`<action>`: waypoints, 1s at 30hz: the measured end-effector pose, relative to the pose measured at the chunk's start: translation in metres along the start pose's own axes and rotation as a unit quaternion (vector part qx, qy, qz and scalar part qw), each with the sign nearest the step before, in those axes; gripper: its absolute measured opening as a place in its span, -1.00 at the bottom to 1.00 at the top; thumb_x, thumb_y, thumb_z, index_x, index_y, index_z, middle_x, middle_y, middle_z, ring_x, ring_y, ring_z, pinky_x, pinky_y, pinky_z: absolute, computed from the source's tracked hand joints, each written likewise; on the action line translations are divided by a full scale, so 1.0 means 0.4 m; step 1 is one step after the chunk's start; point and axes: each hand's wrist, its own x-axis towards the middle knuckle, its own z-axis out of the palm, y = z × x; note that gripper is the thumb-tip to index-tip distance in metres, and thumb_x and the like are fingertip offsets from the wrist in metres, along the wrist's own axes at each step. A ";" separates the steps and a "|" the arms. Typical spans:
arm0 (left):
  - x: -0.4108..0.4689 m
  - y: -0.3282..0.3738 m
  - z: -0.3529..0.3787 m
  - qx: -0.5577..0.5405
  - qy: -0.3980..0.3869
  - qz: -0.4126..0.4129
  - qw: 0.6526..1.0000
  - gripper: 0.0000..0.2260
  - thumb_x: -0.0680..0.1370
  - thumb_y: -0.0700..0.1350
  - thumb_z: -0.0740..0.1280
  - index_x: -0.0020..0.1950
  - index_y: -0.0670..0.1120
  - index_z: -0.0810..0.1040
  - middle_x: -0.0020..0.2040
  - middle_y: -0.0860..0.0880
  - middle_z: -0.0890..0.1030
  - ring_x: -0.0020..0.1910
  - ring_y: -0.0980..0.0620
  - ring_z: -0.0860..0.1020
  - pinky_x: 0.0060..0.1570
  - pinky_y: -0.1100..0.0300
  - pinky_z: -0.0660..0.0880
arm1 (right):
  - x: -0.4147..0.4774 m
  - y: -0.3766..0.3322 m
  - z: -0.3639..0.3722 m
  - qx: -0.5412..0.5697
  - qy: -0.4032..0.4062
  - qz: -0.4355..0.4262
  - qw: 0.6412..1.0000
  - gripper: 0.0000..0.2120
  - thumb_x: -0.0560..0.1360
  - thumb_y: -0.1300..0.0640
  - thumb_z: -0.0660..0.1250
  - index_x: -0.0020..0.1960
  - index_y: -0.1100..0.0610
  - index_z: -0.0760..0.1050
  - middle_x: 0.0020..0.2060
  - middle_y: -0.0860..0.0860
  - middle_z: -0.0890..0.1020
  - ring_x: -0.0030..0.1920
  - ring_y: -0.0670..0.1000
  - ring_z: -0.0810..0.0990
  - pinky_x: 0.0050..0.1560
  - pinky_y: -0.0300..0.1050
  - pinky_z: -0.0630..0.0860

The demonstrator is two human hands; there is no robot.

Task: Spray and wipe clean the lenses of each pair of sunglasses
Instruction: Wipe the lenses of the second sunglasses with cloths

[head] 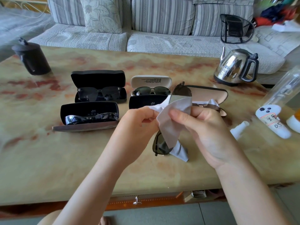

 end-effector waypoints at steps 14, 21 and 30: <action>-0.004 0.012 0.023 -0.019 0.002 -0.002 1.000 -0.89 0.51 -0.07 0.40 -0.21 0.03 0.66 -0.14 0.01 0.67 -0.06 0.05 0.61 0.08 0.15 0.48 | 0.064 -0.029 0.023 0.108 0.118 -0.027 0.987 -0.93 0.38 0.18 0.41 -0.20 0.19 0.61 -0.31 0.00 0.70 -0.27 -0.13 0.67 -0.23 -0.31 0.56; -0.009 0.009 0.027 -0.059 0.019 0.002 0.998 -0.81 0.52 -0.11 0.37 -0.28 0.08 0.64 -0.13 0.16 0.65 -0.11 0.25 0.60 -0.05 0.47 0.43 | 0.060 -0.009 0.016 0.104 0.140 -0.058 0.983 -0.80 0.58 0.15 0.30 -0.07 0.27 0.62 -0.08 0.11 0.71 -0.04 -0.02 0.67 0.03 -0.22 0.59; -0.002 -0.005 0.026 -0.119 0.025 -0.001 0.993 -0.87 0.54 -0.11 0.35 -0.16 -0.10 0.66 -0.14 0.04 0.70 -0.15 0.21 0.62 -0.08 0.42 0.46 | 0.023 0.019 0.033 0.093 0.111 -0.064 0.987 -0.70 0.60 0.18 0.24 -0.23 0.16 0.66 -0.25 -0.01 0.72 -0.18 -0.11 0.69 -0.05 -0.26 0.59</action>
